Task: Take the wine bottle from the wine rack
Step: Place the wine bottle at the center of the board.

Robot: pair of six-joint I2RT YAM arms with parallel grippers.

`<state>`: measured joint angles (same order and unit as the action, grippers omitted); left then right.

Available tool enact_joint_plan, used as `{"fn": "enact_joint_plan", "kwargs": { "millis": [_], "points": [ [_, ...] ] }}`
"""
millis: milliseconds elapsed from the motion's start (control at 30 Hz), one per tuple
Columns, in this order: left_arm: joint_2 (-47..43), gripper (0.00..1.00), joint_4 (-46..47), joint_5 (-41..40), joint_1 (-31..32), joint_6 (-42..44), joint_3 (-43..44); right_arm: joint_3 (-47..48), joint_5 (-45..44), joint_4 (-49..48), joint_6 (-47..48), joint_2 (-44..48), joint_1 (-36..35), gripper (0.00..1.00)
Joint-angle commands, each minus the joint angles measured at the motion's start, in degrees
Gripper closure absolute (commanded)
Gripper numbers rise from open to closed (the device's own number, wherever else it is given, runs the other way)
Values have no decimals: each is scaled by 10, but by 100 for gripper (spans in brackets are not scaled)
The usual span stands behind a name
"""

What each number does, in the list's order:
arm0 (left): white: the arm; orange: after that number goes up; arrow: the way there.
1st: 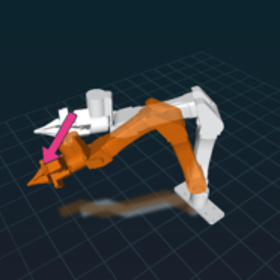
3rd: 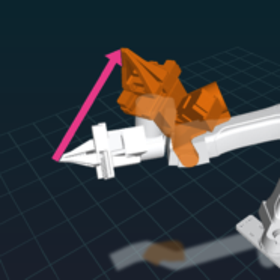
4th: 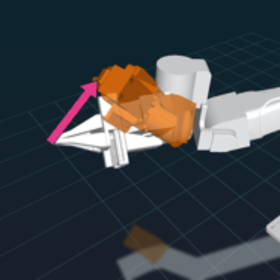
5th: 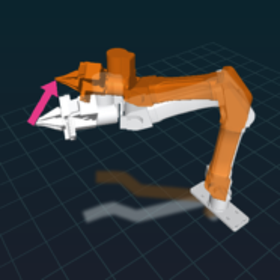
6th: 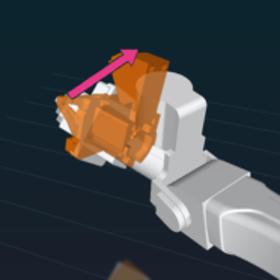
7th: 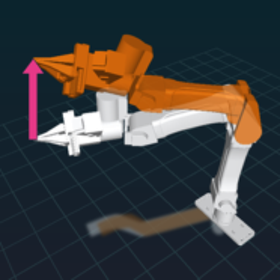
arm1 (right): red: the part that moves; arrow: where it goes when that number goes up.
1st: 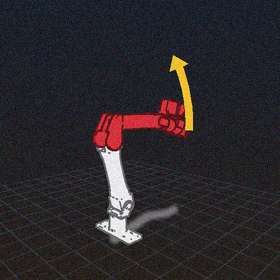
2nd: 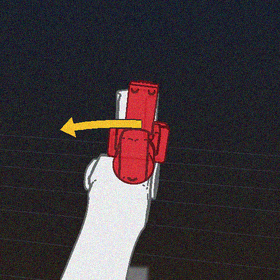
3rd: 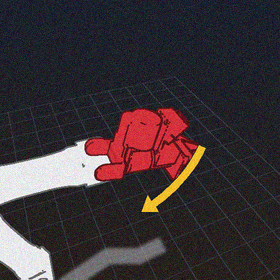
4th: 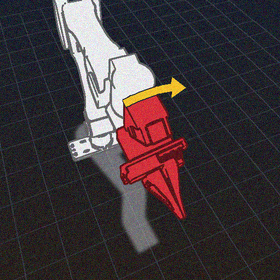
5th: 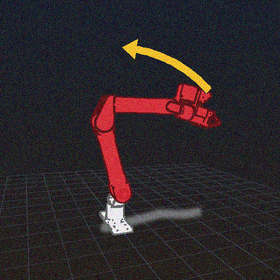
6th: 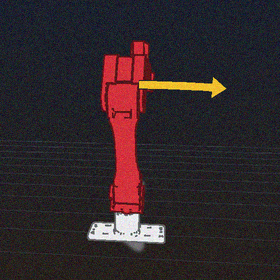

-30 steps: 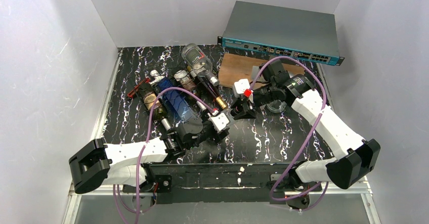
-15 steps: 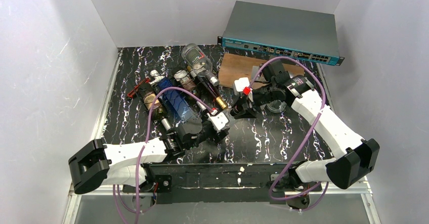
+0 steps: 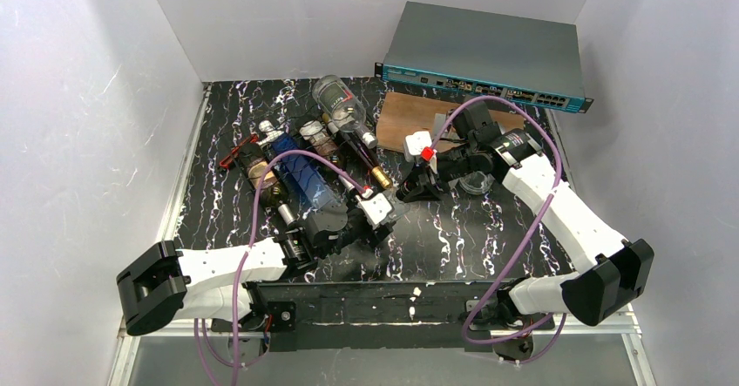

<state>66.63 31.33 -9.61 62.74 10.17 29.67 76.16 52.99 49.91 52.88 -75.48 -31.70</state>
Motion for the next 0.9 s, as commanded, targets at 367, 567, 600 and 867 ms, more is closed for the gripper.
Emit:
{"fn": "enact_joint_plan", "kwargs": {
  "millis": [367, 567, 600, 867],
  "points": [
    [3, 78, -11, 7, 0, -34, 3, 9, 34, 0, -10, 1, 1, 78],
    [-5, 35, -12, -3, 0, -54, 3, 17, 12, -5, -38, 7, 4, 98],
    [-7, 23, -12, -4, 0, -57, 3, 19, 11, -5, -41, 8, 5, 99],
    [-47, 2, -13, 22, 0, -91, 6, 31, -7, 8, -47, 23, 32, 99]
  ]
}}
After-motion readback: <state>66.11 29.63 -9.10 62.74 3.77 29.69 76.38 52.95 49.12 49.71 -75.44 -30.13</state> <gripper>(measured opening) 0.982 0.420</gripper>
